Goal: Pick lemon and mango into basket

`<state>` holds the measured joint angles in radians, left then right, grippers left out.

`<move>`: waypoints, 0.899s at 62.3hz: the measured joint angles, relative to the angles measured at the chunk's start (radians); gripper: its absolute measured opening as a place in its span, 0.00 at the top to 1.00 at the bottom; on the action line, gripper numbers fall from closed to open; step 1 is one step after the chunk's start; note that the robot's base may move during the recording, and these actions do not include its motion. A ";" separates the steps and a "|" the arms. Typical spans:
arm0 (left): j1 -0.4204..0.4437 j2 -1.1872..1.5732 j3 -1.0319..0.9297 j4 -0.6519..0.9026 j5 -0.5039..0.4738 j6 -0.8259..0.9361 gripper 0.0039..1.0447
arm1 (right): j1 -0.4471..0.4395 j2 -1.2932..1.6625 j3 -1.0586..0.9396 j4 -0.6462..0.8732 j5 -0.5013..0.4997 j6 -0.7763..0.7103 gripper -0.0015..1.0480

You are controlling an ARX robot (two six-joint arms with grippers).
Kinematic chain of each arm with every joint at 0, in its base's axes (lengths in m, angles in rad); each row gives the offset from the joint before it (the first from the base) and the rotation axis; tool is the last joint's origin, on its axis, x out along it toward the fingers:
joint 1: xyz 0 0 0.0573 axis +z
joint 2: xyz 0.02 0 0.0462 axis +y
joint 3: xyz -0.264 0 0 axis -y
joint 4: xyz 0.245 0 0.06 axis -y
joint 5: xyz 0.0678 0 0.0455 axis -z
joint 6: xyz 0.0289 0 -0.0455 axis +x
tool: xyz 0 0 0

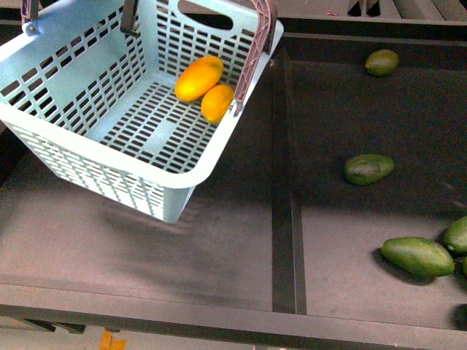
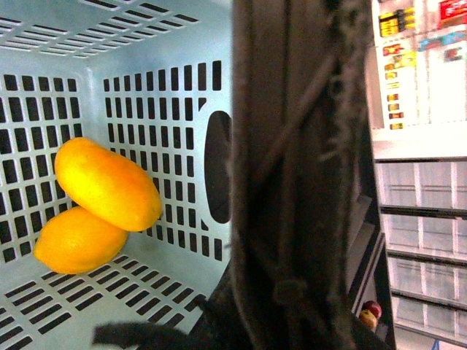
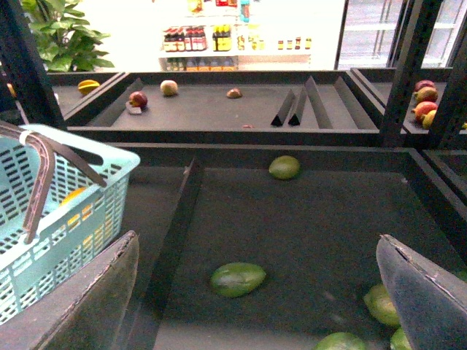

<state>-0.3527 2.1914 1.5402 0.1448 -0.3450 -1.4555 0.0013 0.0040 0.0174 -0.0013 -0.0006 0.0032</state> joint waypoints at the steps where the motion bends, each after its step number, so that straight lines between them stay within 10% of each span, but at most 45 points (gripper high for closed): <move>1: 0.004 0.008 0.001 0.000 0.005 -0.012 0.96 | 0.000 0.000 0.000 0.000 0.000 0.000 0.08; 22: 0.041 0.033 -0.042 0.032 0.024 -0.090 0.96 | 0.000 0.000 0.000 0.000 0.000 0.000 0.08; 52: 0.052 -0.273 -0.335 0.009 -0.085 -0.087 0.06 | 0.000 0.000 0.000 0.000 0.000 0.000 0.08; 56: 0.051 -0.354 -0.406 -0.058 -0.141 -0.073 0.07 | 0.000 0.000 0.000 0.000 0.000 0.000 0.08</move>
<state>-0.3012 1.8374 1.1343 0.0864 -0.4862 -1.5288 0.0013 0.0040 0.0174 -0.0013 -0.0002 0.0032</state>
